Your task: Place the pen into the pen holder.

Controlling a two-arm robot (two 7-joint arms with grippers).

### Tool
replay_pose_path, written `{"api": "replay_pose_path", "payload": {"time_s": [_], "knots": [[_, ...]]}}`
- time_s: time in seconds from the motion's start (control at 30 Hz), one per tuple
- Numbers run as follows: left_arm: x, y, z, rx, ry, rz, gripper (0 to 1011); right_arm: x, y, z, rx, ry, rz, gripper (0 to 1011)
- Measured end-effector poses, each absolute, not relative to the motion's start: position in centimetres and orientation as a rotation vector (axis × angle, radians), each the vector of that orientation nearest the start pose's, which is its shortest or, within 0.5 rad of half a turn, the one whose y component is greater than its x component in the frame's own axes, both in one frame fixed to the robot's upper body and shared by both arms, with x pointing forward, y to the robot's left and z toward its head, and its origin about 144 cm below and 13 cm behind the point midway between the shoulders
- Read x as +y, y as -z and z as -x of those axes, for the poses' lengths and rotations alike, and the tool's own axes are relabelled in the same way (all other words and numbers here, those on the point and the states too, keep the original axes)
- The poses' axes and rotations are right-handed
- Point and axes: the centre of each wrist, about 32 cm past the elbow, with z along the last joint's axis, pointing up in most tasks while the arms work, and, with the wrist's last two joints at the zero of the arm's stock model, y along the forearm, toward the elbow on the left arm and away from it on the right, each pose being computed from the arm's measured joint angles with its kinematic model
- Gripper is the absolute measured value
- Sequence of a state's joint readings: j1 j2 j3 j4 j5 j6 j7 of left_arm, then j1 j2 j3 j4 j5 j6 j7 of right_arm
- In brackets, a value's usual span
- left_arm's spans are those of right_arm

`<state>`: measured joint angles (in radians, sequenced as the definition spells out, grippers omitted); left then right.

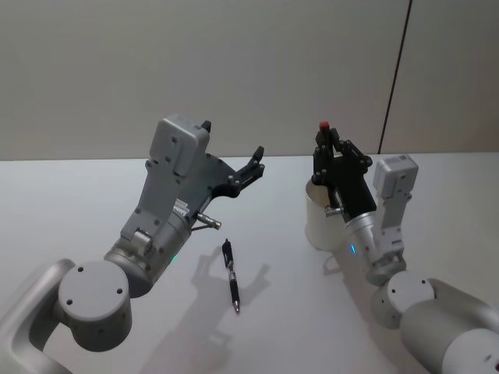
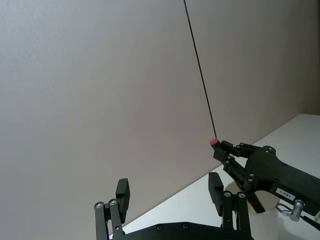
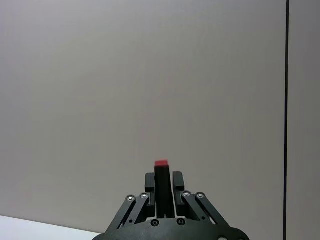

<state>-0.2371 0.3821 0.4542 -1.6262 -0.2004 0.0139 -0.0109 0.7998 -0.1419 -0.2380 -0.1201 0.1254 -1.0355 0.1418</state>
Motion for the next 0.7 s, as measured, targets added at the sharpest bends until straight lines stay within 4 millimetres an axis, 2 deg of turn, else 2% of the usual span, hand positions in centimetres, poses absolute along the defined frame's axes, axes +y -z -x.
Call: {"api": "replay_pose_path", "payload": {"time_s": [0.1,0.27,0.33,0.43,0.47,0.57,0.7], "knots": [[19.84,-120.44,-49.20,-0.268,-1.124,-0.061,1002,-13.24,-105.96,-58.79,-0.269,1.227,-0.322,242],[19.84,-120.44,-49.20,-0.268,-1.124,-0.061,1002,-13.29,-105.87,-58.73,-0.269,1.228,-0.319,413],[19.84,-120.44,-49.20,-0.268,-1.124,-0.061,1003,-13.31,-105.84,-58.71,-0.269,1.228,-0.318,446],[19.84,-120.44,-49.20,-0.268,-1.124,-0.061,1002,-13.37,-105.78,-58.67,-0.272,1.228,-0.317,589],[19.84,-120.44,-49.20,-0.268,-1.124,-0.061,1002,-13.42,-105.76,-58.66,-0.274,1.228,-0.317,589],[19.84,-120.44,-49.20,-0.267,-1.124,-0.061,1002,-13.53,-105.74,-58.66,-0.277,1.228,-0.317,673],[19.84,-120.44,-49.20,-0.268,-1.124,-0.061,1002,-13.74,-105.68,-58.65,-0.279,1.230,-0.317,828]]}}
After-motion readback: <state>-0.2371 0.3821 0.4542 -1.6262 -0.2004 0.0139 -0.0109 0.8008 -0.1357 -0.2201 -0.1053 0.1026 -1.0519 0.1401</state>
